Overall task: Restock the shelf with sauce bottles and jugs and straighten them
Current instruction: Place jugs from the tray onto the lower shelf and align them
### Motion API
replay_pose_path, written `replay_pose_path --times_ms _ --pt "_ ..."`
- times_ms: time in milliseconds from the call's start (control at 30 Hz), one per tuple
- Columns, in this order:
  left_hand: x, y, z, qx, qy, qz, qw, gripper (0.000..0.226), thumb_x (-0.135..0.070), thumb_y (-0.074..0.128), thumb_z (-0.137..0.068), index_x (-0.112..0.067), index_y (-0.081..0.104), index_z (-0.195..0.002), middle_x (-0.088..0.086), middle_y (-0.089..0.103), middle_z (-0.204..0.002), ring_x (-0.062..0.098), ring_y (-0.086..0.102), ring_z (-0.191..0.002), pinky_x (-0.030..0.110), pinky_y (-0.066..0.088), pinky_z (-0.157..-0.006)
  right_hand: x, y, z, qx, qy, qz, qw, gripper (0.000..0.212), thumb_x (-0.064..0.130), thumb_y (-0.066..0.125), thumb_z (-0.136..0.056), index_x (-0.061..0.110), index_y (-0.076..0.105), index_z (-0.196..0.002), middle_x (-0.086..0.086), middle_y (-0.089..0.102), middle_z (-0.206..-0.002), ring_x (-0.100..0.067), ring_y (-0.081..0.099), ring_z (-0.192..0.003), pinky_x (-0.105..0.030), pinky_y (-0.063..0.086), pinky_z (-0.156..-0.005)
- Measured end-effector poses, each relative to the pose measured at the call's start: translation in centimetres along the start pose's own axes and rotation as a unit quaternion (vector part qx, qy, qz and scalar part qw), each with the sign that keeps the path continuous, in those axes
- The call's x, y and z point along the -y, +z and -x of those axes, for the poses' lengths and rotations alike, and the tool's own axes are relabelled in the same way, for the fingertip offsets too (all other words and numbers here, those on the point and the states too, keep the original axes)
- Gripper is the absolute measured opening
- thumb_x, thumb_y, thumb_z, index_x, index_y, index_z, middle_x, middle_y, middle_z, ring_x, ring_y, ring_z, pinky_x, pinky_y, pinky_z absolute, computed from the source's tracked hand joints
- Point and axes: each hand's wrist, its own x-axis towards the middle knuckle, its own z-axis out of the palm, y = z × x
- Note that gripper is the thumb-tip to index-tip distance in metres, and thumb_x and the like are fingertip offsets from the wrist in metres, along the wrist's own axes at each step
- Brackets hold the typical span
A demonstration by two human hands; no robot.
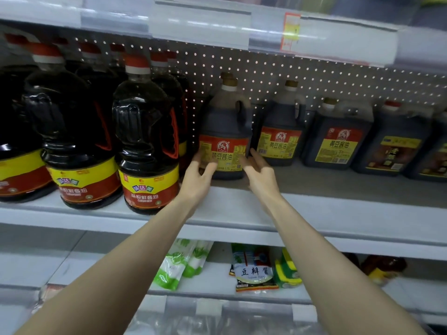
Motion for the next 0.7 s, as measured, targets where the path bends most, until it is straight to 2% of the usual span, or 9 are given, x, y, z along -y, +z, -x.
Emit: replay_pose_path --times_ms 67,133,233,267,333,433,533,633,700 --pt "-0.5 -0.4 1.6 0.026 0.009 -0.004 1.000 0.038 -0.025 0.050 -0.099 -0.018 0.044 -0.136 -0.010 0.051 -0.124 0.009 0.048 -0.120 0.018 0.036 -0.094 0.3 -0.2 1.4 0.004 -0.010 0.011 1.000 0.037 0.032 0.059 -0.095 0.030 0.051 -0.131 0.025 0.055 -0.110 -0.007 0.050 -0.112 -0.039 0.042 -0.107" --pt "-0.9 -1.2 3.1 0.041 -0.003 -0.016 0.999 0.043 -0.031 0.051 -0.098 -0.019 0.043 -0.138 -0.003 0.054 -0.127 0.013 0.050 -0.120 0.024 0.042 -0.096 0.6 -0.4 3.0 0.004 -0.007 0.010 1.000 0.022 0.033 0.060 -0.094 0.037 0.054 -0.114 0.021 0.059 -0.103 -0.011 0.056 -0.112 -0.040 0.047 -0.102" --pt "-1.4 -2.8 6.0 0.056 -0.018 -0.044 0.997 0.051 -0.037 0.052 -0.097 -0.023 0.038 -0.144 0.003 0.056 -0.124 0.015 0.054 -0.113 0.035 0.047 -0.097 0.9 -0.5 6.2 0.009 0.009 0.011 1.000 0.039 0.036 0.061 -0.093 0.024 0.055 -0.129 0.011 0.062 -0.108 -0.013 0.062 -0.106 -0.027 0.053 -0.084" --pt "-1.3 -3.4 7.1 0.065 -0.023 -0.047 0.997 0.051 -0.038 0.052 -0.097 -0.024 0.038 -0.143 0.004 0.057 -0.123 0.016 0.055 -0.113 0.036 0.048 -0.096 0.9 -0.5 7.5 0.009 0.017 0.010 1.000 0.039 0.035 0.061 -0.093 0.020 0.056 -0.128 0.009 0.064 -0.108 -0.013 0.064 -0.100 -0.025 0.053 -0.080" --pt "-0.8 -4.6 9.7 0.092 -0.044 -0.047 0.994 0.048 -0.038 0.052 -0.096 -0.024 0.041 -0.140 0.007 0.060 -0.121 0.019 0.058 -0.111 0.035 0.048 -0.093 0.4 -0.4 10.2 0.013 0.034 0.005 0.999 0.024 0.031 0.062 -0.093 0.017 0.062 -0.113 -0.002 0.068 -0.108 -0.016 0.068 -0.089 -0.021 0.055 -0.074" --pt "1.4 -6.3 13.7 0.104 -0.083 -0.049 0.990 0.041 -0.034 0.055 -0.096 -0.019 0.049 -0.134 0.012 0.064 -0.113 0.023 0.062 -0.105 0.031 0.048 -0.089 -1.6 -0.1 14.2 0.019 0.067 -0.008 0.998 0.005 0.027 0.062 -0.093 0.022 0.064 -0.093 -0.006 0.069 -0.098 -0.018 0.067 -0.081 -0.024 0.055 -0.074" --pt "4.8 -7.9 17.2 0.090 -0.133 -0.048 0.986 0.040 -0.031 0.057 -0.095 -0.015 0.052 -0.131 0.013 0.066 -0.107 0.025 0.064 -0.102 0.031 0.048 -0.086 -4.8 0.7 17.6 0.027 0.097 -0.009 0.995 0.007 0.026 0.061 -0.093 0.020 0.064 -0.092 -0.003 0.069 -0.089 -0.015 0.066 -0.075 -0.023 0.053 -0.070" --pt "8.7 -9.0 20.8 0.097 -0.189 -0.044 0.976 0.034 -0.035 0.056 -0.094 -0.022 0.053 -0.125 0.008 0.067 -0.107 0.017 0.064 -0.099 0.032 0.048 -0.089 -9.3 1.6 20.6 0.039 0.152 -0.002 0.988 0.006 0.027 0.063 -0.092 0.023 0.065 -0.089 -0.001 0.070 -0.085 -0.013 0.066 -0.070 -0.028 0.051 -0.071" --pt "12.4 -9.3 23.0 0.093 -0.223 -0.042 0.970 0.028 -0.033 0.056 -0.095 -0.022 0.054 -0.121 0.009 0.067 -0.106 0.017 0.064 -0.095 0.029 0.048 -0.084 -13.2 2.3 22.2 0.050 0.186 -0.004 0.981 0.005 0.026 0.064 -0.092 0.023 0.066 -0.087 -0.003 0.070 -0.086 -0.014 0.066 -0.069 -0.028 0.051 -0.071"
